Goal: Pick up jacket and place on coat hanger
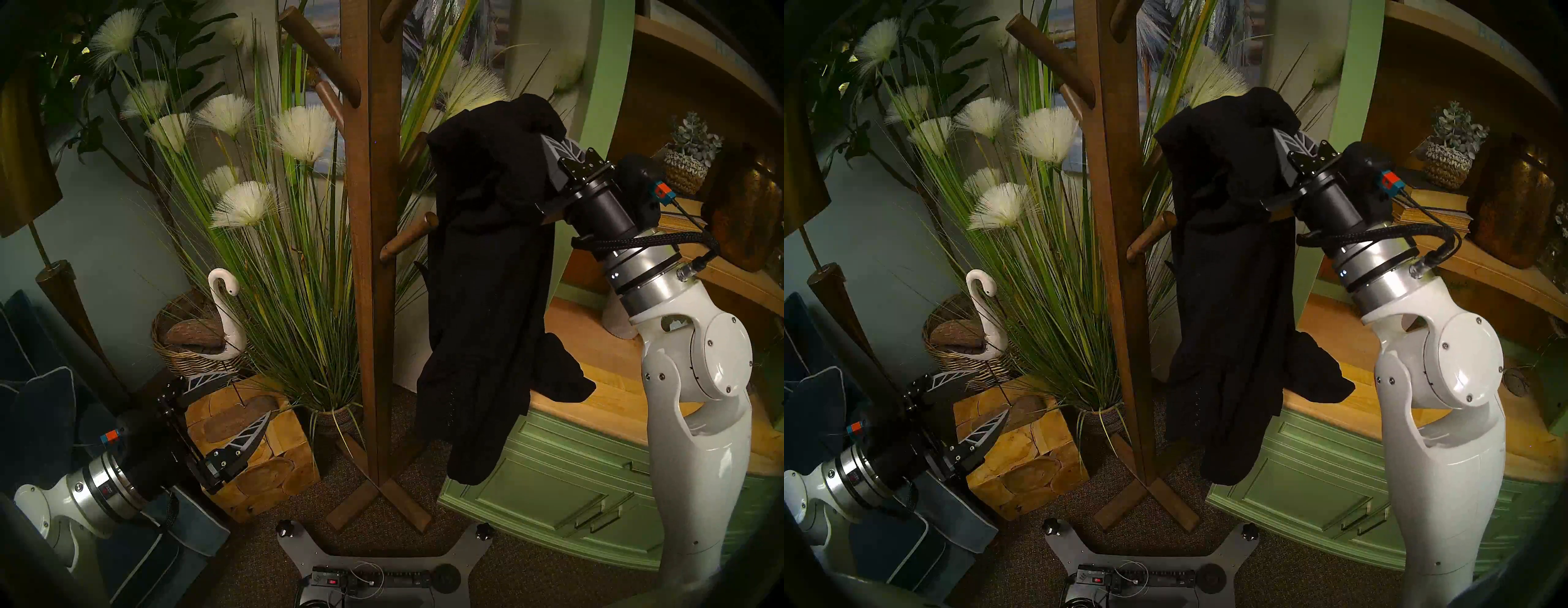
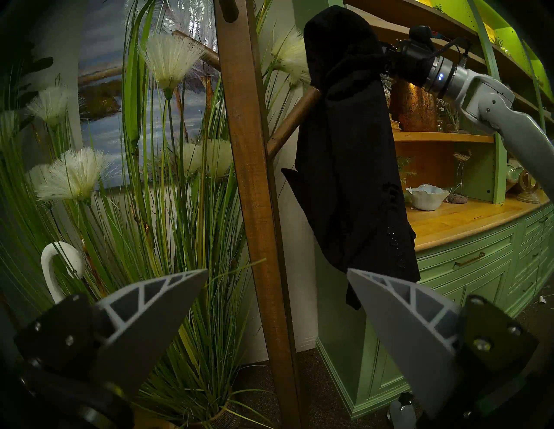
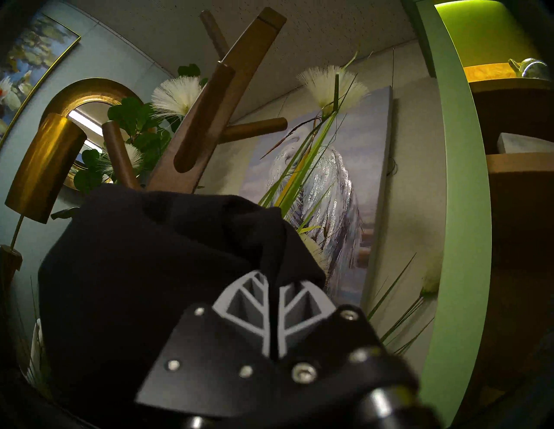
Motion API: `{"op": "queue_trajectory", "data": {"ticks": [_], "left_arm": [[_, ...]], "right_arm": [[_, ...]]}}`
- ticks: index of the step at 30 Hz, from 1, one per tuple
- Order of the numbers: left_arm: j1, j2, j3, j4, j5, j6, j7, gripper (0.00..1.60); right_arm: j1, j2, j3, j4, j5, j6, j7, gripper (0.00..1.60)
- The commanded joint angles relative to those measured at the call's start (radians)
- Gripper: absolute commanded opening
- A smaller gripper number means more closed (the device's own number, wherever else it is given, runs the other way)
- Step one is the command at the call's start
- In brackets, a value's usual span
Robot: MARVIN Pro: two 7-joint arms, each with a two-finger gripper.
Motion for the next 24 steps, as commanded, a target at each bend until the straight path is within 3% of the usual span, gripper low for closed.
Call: {"op": "queue_trajectory", "data": {"ticks": [1,9,14,17,18,21,24], "left_arm": [[-0.005,-0.001,-0.003,-0.020,-0.010,0.002,0.000,1.60],[-0.007,-0.004,-0.005,-0.022,-0.011,0.005,-0.002,1.60],[-0.009,-0.006,-0.005,-0.021,-0.009,0.006,-0.004,1.60],[-0.009,-0.006,-0.005,-0.021,-0.008,0.006,-0.005,1.60],[-0.010,-0.007,-0.006,-0.021,-0.008,0.006,-0.006,1.60],[-0.011,-0.007,-0.006,-0.020,-0.007,0.006,-0.007,1.60],[-0.012,-0.009,-0.007,-0.021,-0.007,0.007,-0.008,1.60]], "right_arm": [[0.107,0.022,0.003,-0.042,0.008,0.034,-0.039,0.00],[0.166,0.028,-0.055,-0.042,0.051,0.185,-0.035,0.00],[0.192,0.039,-0.028,-0.042,0.178,0.337,0.019,0.00],[0.196,0.040,-0.012,-0.042,0.210,0.371,0.031,0.00],[0.200,0.039,0.010,-0.042,0.259,0.413,0.056,0.00],[0.205,0.045,0.033,-0.042,0.303,0.454,0.087,0.00],[0.206,0.068,0.089,-0.042,0.379,0.551,0.138,0.00]]}}
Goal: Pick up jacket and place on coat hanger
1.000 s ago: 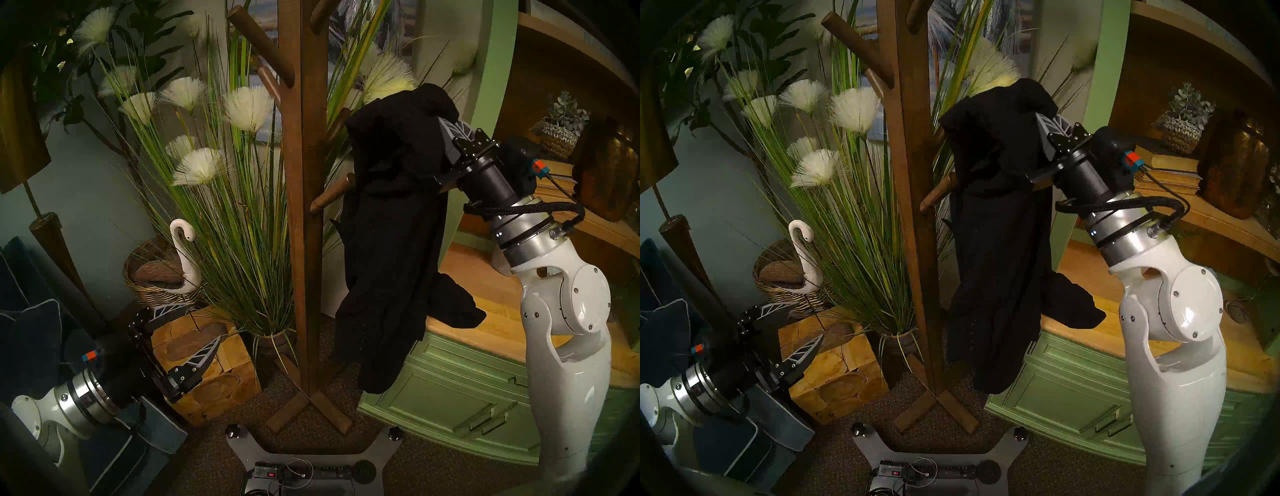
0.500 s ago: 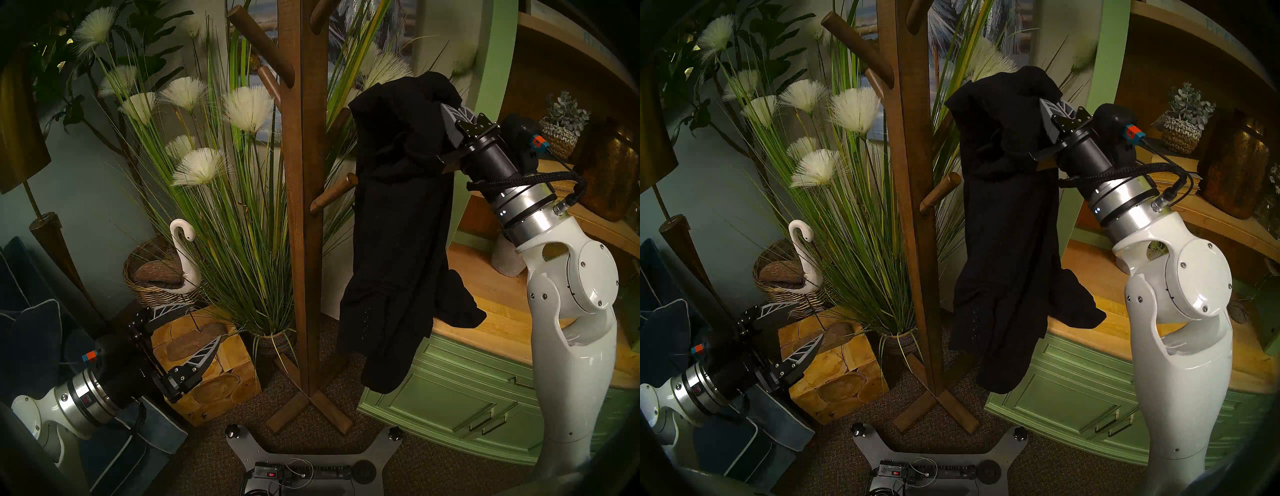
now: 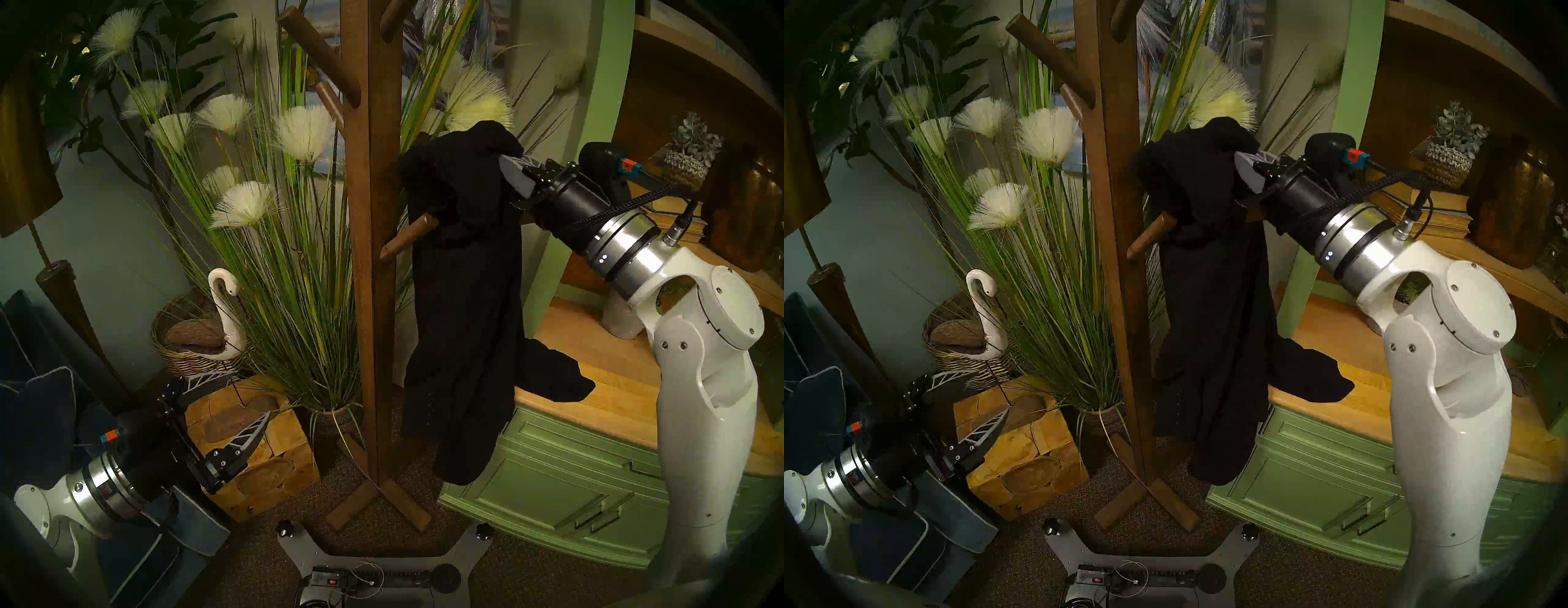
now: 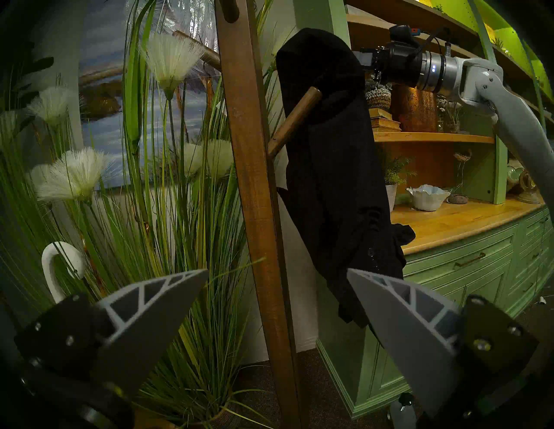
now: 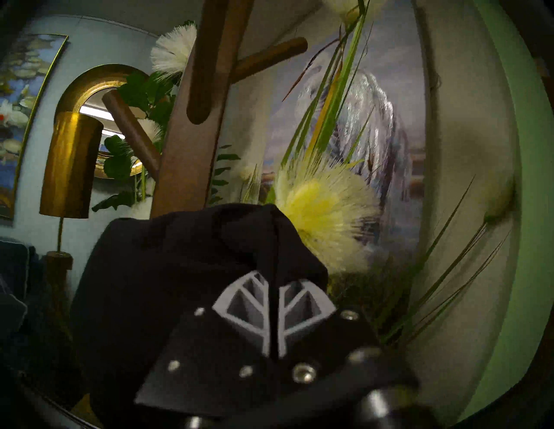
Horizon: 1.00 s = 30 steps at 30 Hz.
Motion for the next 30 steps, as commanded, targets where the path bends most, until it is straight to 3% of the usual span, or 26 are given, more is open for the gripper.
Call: {"op": "queue_trajectory", "data": {"ticks": [1,4,12,21,26,30], "left_arm": [[-0.006,0.000,-0.002,-0.020,-0.010,0.002,0.000,1.60],[-0.006,-0.001,-0.003,-0.020,-0.010,0.003,-0.001,1.60],[-0.008,-0.004,-0.005,-0.022,-0.010,0.006,-0.004,1.60],[-0.010,-0.008,-0.007,-0.023,-0.010,0.010,-0.007,1.60],[-0.011,-0.010,-0.008,-0.026,-0.010,0.014,-0.008,1.60],[-0.012,-0.012,-0.010,-0.027,-0.011,0.018,-0.009,1.60]], "right_arm": [[0.062,0.012,0.115,-0.038,0.152,0.125,0.071,0.00],[0.065,0.019,0.192,-0.038,0.209,0.204,0.092,0.00],[0.071,0.057,0.319,-0.012,0.321,0.370,0.138,0.00],[0.065,0.118,0.474,0.023,0.437,0.372,0.214,0.00],[-0.006,0.192,0.554,0.030,0.507,0.372,0.259,0.00],[-0.096,0.233,0.570,0.023,0.547,0.372,0.266,0.00]]}}
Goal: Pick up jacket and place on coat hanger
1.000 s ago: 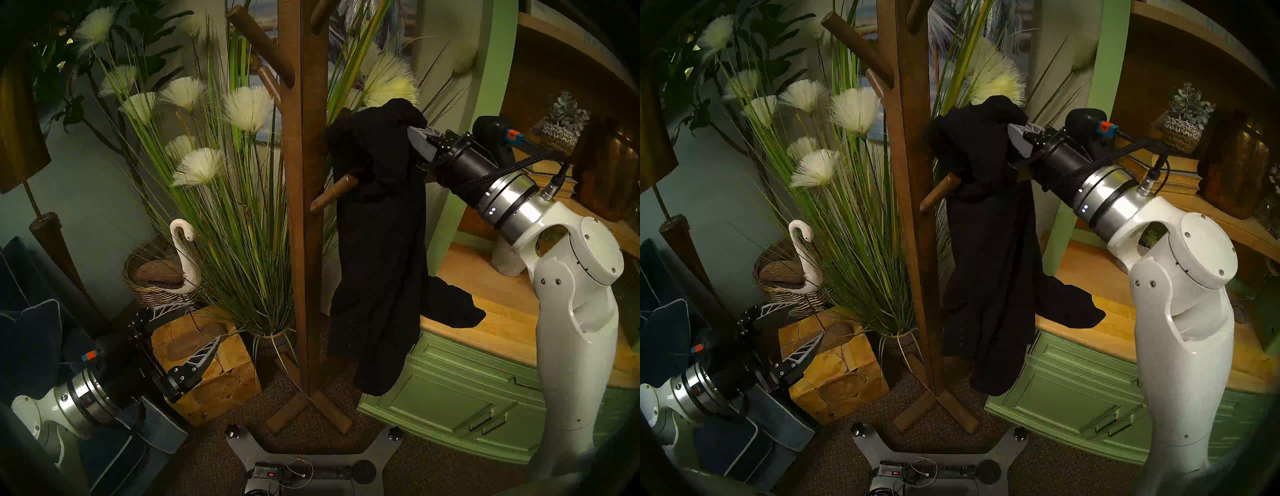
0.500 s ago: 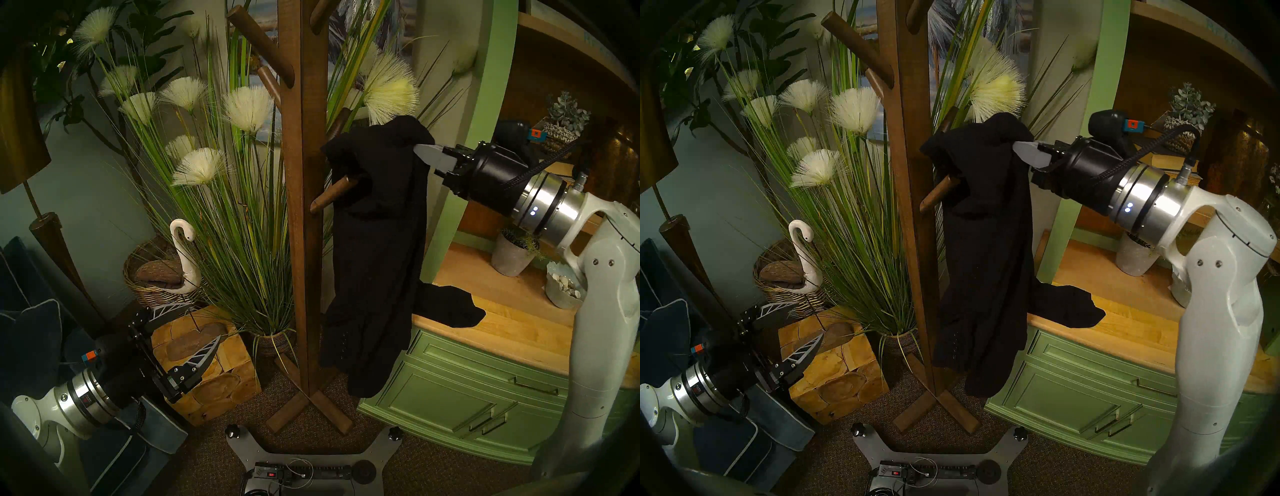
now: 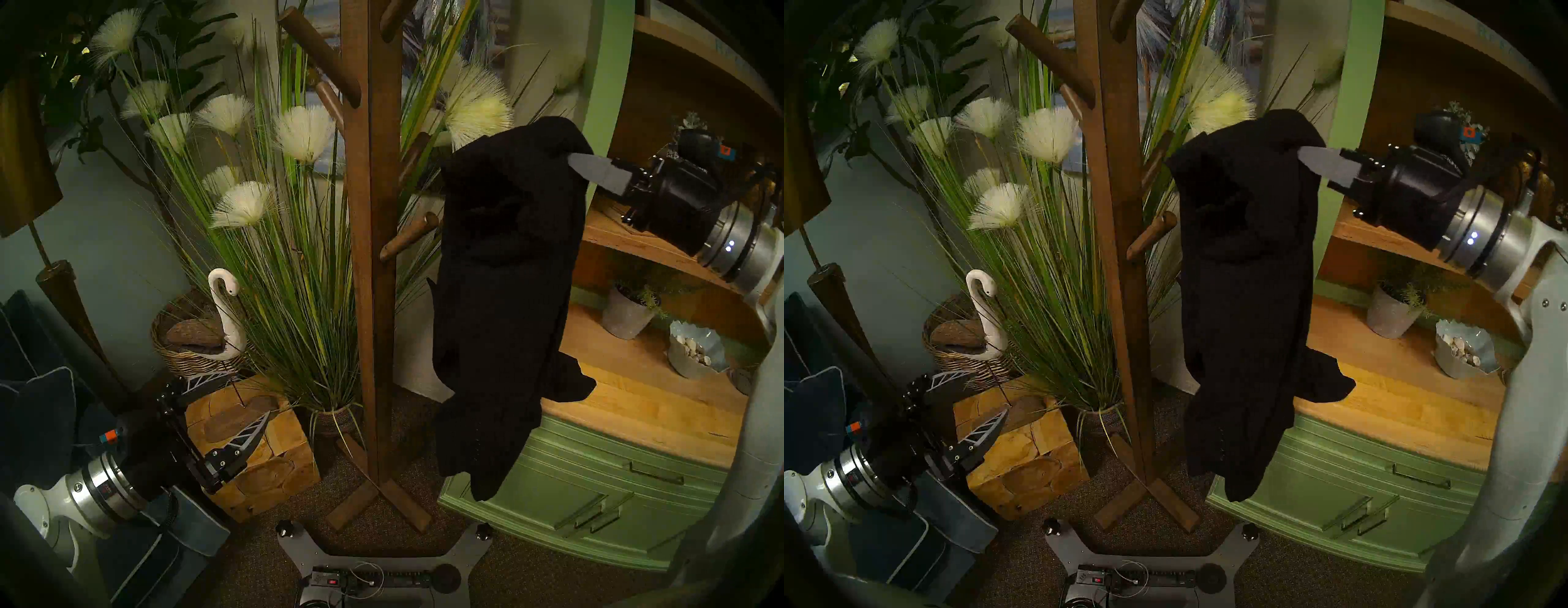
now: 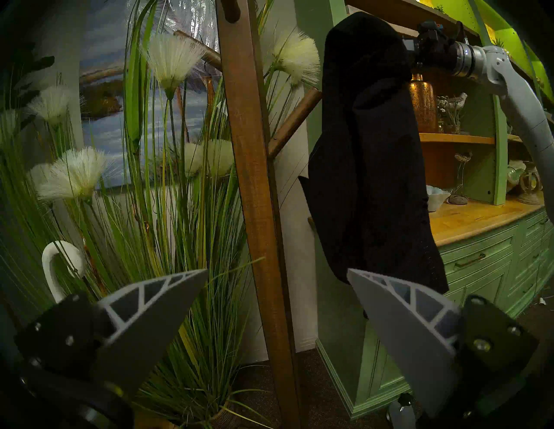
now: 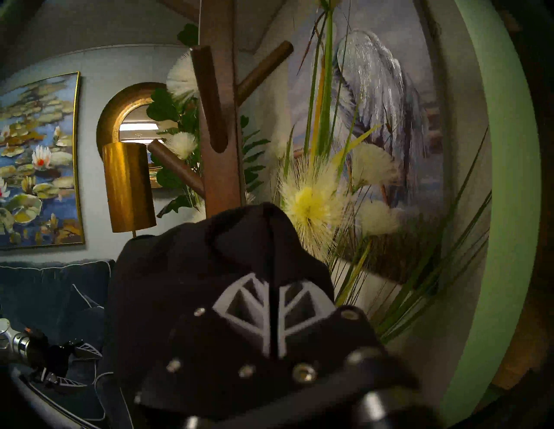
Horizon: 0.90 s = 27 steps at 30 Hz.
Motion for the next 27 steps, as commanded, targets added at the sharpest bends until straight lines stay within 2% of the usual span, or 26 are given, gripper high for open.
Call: {"op": "queue_trajectory", "data": {"ticks": [1,4,6,15,19,21,25,27], "left_arm": [[-0.005,-0.001,-0.003,-0.026,-0.013,0.005,0.000,1.60],[-0.006,-0.002,-0.004,-0.026,-0.013,0.007,0.000,1.60],[-0.007,-0.004,-0.005,-0.026,-0.012,0.009,-0.001,1.60],[-0.010,-0.007,-0.006,-0.027,-0.011,0.012,-0.005,1.60],[-0.011,-0.008,-0.007,-0.027,-0.010,0.013,-0.006,1.60],[-0.011,-0.009,-0.007,-0.027,-0.009,0.014,-0.007,1.60],[-0.013,-0.011,-0.008,-0.027,-0.008,0.015,-0.009,1.60],[-0.014,-0.011,-0.008,-0.027,-0.008,0.015,-0.010,1.60]], "right_arm": [[-0.112,0.103,0.069,-0.011,0.071,-0.005,0.024,0.00],[-0.129,0.107,0.056,-0.006,0.071,-0.005,0.018,0.00],[-0.150,0.126,0.049,0.016,0.103,-0.005,0.008,0.00],[-0.146,0.176,0.008,0.042,0.178,-0.005,-0.049,0.00],[-0.143,0.172,0.002,0.039,0.193,-0.005,-0.071,0.00],[-0.132,0.144,-0.004,0.022,0.187,-0.005,-0.110,0.00],[-0.106,0.110,0.006,0.030,0.239,-0.005,-0.147,0.00],[-0.089,0.121,0.017,0.050,0.264,-0.005,-0.144,0.00]]}}
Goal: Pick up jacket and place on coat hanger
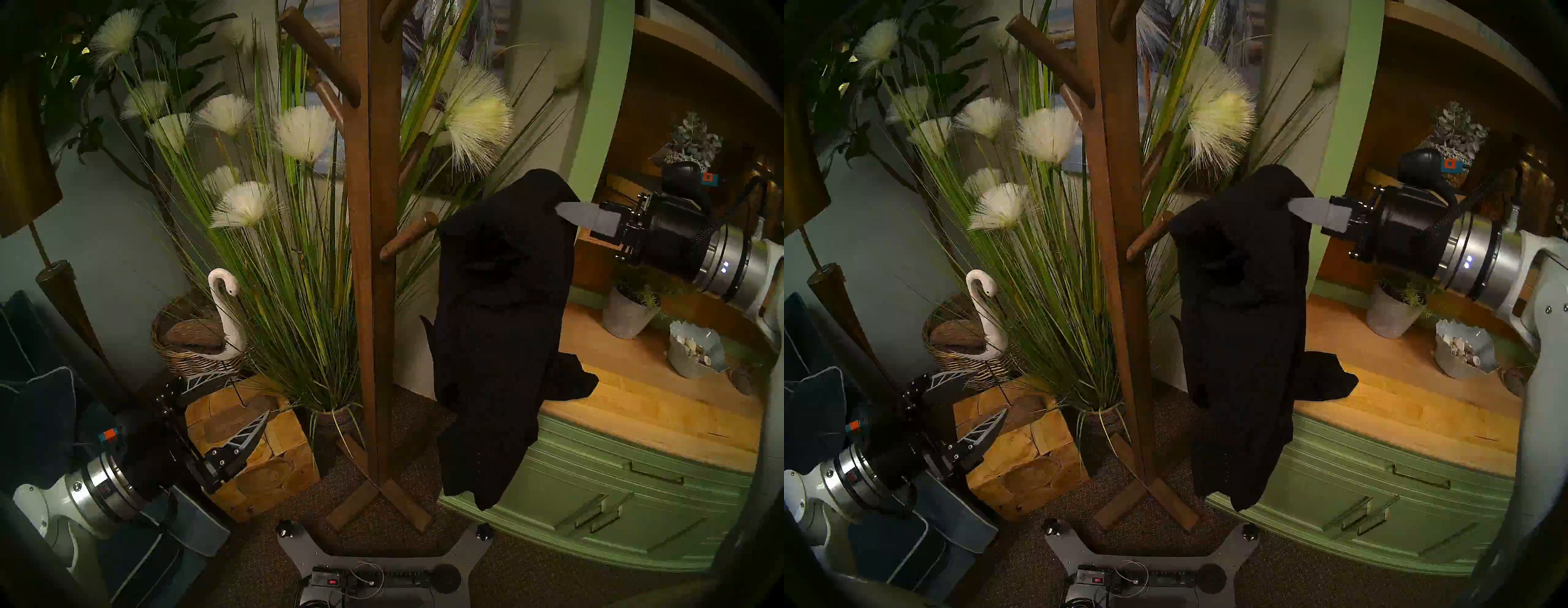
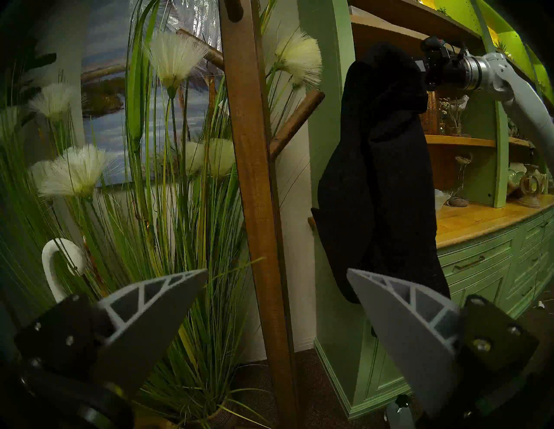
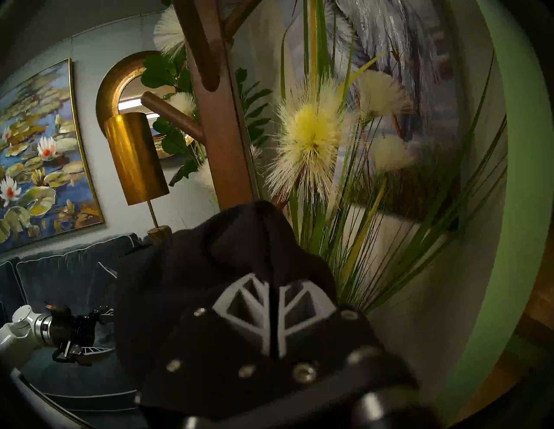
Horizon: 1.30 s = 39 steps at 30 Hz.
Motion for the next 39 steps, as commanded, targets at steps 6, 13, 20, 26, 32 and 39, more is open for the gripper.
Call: {"op": "queue_trajectory", "data": {"ticks": [6,13,20,26,32,39], "left_arm": [[-0.008,-0.003,-0.003,-0.022,-0.009,-0.002,-0.003,1.60],[-0.010,-0.005,-0.004,-0.022,-0.007,0.000,-0.006,1.60],[-0.013,-0.007,-0.005,-0.022,-0.005,0.001,-0.009,1.60],[-0.015,-0.010,-0.006,-0.022,-0.004,0.002,-0.011,1.60],[-0.017,-0.012,-0.007,-0.022,-0.002,0.003,-0.014,1.60],[-0.019,-0.014,-0.008,-0.022,0.000,0.005,-0.017,1.60]], "right_arm": [[0.087,0.028,0.044,0.046,0.099,-0.005,-0.064,0.00],[0.130,0.058,-0.034,0.060,0.132,-0.005,-0.130,0.00],[0.168,0.070,-0.173,0.036,0.140,-0.030,-0.211,0.00],[0.192,0.061,-0.243,0.008,0.140,-0.038,-0.262,0.00],[0.222,0.046,-0.250,0.025,0.150,-0.041,-0.309,0.00],[0.251,0.038,-0.221,0.048,0.184,-0.031,-0.334,0.00]]}}
